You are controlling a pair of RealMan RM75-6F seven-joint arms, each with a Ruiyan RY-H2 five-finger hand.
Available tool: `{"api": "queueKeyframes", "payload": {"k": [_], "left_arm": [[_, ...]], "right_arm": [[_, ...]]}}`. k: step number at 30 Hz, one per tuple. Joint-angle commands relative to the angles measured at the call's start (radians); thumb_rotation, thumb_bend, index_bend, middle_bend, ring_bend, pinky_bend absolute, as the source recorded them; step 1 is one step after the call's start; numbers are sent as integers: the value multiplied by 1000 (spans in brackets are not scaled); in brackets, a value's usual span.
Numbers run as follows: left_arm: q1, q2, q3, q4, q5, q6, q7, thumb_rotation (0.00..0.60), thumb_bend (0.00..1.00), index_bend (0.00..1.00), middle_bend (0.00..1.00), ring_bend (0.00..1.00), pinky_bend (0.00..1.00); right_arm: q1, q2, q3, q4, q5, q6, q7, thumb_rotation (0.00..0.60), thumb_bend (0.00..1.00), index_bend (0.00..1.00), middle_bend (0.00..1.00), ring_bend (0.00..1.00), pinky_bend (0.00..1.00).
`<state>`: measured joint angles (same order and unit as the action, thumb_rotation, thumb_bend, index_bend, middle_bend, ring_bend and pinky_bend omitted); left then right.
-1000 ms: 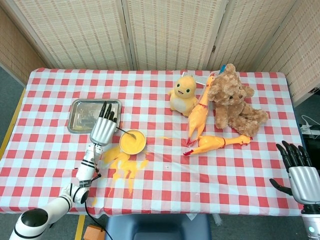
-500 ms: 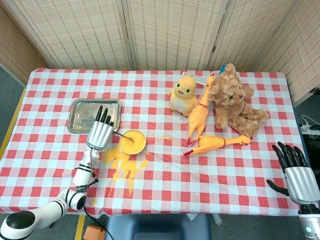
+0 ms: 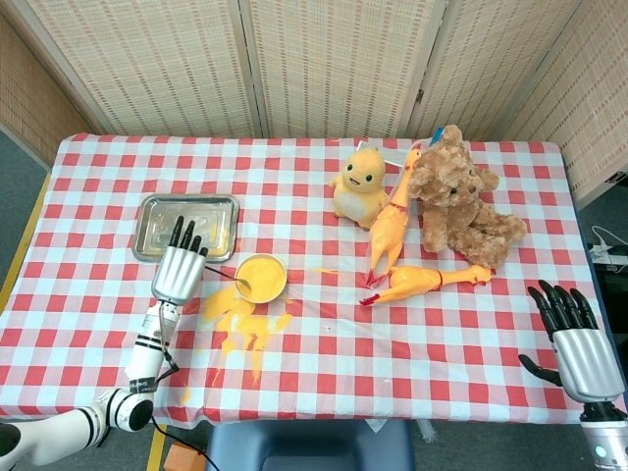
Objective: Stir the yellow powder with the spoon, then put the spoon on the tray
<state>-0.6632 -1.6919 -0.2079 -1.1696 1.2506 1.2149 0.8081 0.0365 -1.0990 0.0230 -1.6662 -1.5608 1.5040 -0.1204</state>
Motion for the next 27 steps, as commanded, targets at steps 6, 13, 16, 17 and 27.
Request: {"api": "queueKeyframes", "payload": {"k": [6, 13, 16, 17, 27], "left_arm": [[-48, -43, -39, 99, 63, 41, -152, 600, 821, 840, 311, 78, 0], [-80, -73, -82, 191, 39, 10, -266, 600, 818, 840, 315, 78, 0], [-120, -70, -158, 311, -65, -111, -324, 600, 819, 840, 318, 78, 0], [-139, -80, -167, 371, -82, -150, -343, 600, 819, 840, 319, 78, 0], [-204, -187, -132, 849, -108, -394, -485, 600, 808, 840, 322, 78, 0]], "right_arm": [[-2, 6, 1, 1, 2, 4, 11, 600, 74, 0, 0, 0, 0], [-5, 10, 5, 4, 13, 6, 19, 600, 74, 0, 0, 0, 0], [-7, 12, 14, 8, 32, 8, 20, 600, 74, 0, 0, 0, 0], [-7, 11, 16, 9, 38, 5, 17, 600, 74, 0, 0, 0, 0], [-5, -5, 28, 17, 72, -3, -19, 600, 74, 0, 0, 0, 0]]}}
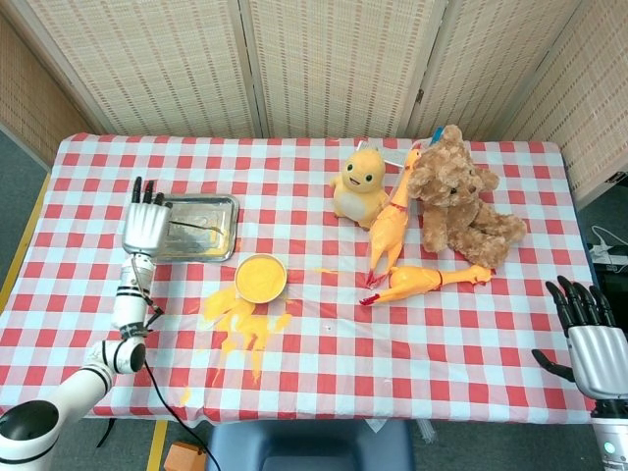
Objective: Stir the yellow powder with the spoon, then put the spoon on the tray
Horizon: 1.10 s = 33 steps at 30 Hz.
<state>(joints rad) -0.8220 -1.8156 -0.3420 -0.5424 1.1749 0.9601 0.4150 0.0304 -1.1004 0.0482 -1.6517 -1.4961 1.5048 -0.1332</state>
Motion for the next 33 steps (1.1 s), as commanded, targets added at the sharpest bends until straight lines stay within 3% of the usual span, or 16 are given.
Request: {"api": "queueKeyframes", "payload": {"k": [1, 8, 15, 18, 20, 21, 25, 27, 33], "left_arm": [[-48, -71, 6, 251, -31, -156, -103, 600, 807, 840, 323, 79, 0], [-42, -122, 43, 391, -4, -256, -135, 600, 779, 825, 331, 93, 0], [-45, -148, 47, 419, 3, -275, -164, 600, 742, 777, 330, 93, 0], [-50, -153, 46, 419, 5, -270, -174, 600, 712, 673, 324, 94, 0], [-54, -156, 43, 417, 4, -272, -177, 600, 650, 530, 312, 94, 0], [-55, -158, 41, 416, 3, -273, -178, 600, 604, 396, 298, 91, 0], [-59, -161, 32, 407, -5, -287, -175, 600, 531, 59, 238, 63, 0], [-57, -158, 34, 394, -3, -297, -178, 600, 505, 0, 207, 41, 0], [-28, -137, 57, 299, 32, -187, -247, 600, 464, 0, 111, 3, 8]], "right_arm": [[2, -6, 4, 4, 11, -6, -10, 600, 74, 0, 0, 0, 0], [6, -21, 6, 4, 22, -14, -41, 600, 74, 0, 0, 0, 0], [8, -25, 5, 3, 20, -16, -48, 600, 74, 0, 0, 0, 0], [10, -25, 4, 4, 20, -21, -47, 600, 74, 0, 0, 0, 0], [10, -24, 4, 4, 19, -19, -45, 600, 74, 0, 0, 0, 0], [9, -24, 4, 3, 18, -17, -44, 600, 74, 0, 0, 0, 0], [5, -19, 2, 1, 11, -8, -39, 600, 74, 0, 0, 0, 0], [2, -17, -1, -1, 4, -4, -35, 600, 75, 0, 0, 0, 0], [-4, -9, -9, -7, -16, 9, -21, 600, 74, 0, 0, 0, 0]]}}
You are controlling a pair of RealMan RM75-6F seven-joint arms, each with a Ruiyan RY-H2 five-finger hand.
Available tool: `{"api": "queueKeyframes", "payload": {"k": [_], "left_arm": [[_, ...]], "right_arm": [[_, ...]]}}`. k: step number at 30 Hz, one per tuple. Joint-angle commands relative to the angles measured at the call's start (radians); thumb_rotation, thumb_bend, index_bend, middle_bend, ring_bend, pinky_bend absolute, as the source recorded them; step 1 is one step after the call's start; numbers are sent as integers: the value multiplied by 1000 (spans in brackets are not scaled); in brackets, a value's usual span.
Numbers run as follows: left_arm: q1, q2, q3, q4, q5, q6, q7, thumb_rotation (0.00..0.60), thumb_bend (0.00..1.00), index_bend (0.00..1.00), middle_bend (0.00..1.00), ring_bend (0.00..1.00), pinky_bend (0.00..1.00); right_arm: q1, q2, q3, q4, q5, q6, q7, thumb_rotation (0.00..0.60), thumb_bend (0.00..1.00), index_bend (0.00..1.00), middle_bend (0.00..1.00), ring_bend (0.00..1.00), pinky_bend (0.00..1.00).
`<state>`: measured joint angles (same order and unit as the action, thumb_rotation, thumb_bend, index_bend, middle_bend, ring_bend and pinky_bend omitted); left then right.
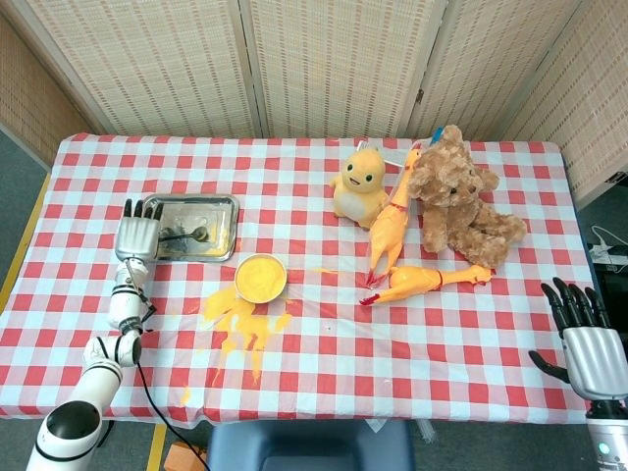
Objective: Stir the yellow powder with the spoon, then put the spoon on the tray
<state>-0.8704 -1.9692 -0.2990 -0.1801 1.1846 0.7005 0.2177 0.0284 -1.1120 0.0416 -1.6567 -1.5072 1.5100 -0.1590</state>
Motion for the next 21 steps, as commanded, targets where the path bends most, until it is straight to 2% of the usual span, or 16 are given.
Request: {"api": "queueKeyframes", "payload": {"k": [1, 2, 4, 6, 9, 11, 13, 15, 18, 21], "left_arm": [[38, 30, 24, -107, 40, 125, -86, 600, 464, 0, 85, 0, 8], [66, 52, 46, -170, 70, 192, -134, 600, 464, 0, 55, 0, 9], [166, 143, 122, -376, 168, 386, -254, 600, 463, 0, 13, 0, 8], [288, 269, 212, -619, 273, 594, -299, 600, 460, 0, 3, 0, 6], [436, 422, 317, -888, 343, 762, -221, 600, 458, 0, 0, 0, 0], [519, 496, 371, -1013, 365, 840, -172, 600, 456, 0, 0, 0, 0], [575, 535, 401, -1076, 374, 889, -184, 600, 454, 0, 0, 0, 0], [596, 595, 428, -1133, 385, 886, -157, 600, 450, 0, 0, 0, 0], [613, 657, 424, -1213, 380, 892, -154, 600, 448, 0, 0, 0, 0], [624, 682, 422, -1252, 391, 893, -132, 600, 447, 0, 0, 0, 0]], "right_arm": [[-3, 5, -3, -3, -9, 6, 8, 600, 74, 0, 0, 0, 0], [-5, 8, -4, -3, -12, 9, 13, 600, 74, 0, 0, 0, 0], [-9, 14, -5, -3, -17, 17, 23, 600, 74, 0, 0, 0, 0], [-12, 17, -7, -2, -20, 20, 30, 600, 75, 0, 0, 0, 0], [-16, 21, -13, -6, -34, 29, 34, 600, 74, 0, 0, 0, 0], [-20, 22, -17, -12, -46, 37, 35, 600, 74, 0, 0, 0, 0], [-24, 23, -22, -18, -51, 41, 31, 600, 74, 0, 0, 0, 0], [-25, 26, -28, -24, -58, 38, 24, 600, 73, 0, 0, 0, 0], [-22, 32, -39, -35, -66, 21, 20, 600, 73, 0, 0, 0, 0], [-24, 36, -42, -37, -70, 22, 19, 600, 74, 0, 0, 0, 0]]}}
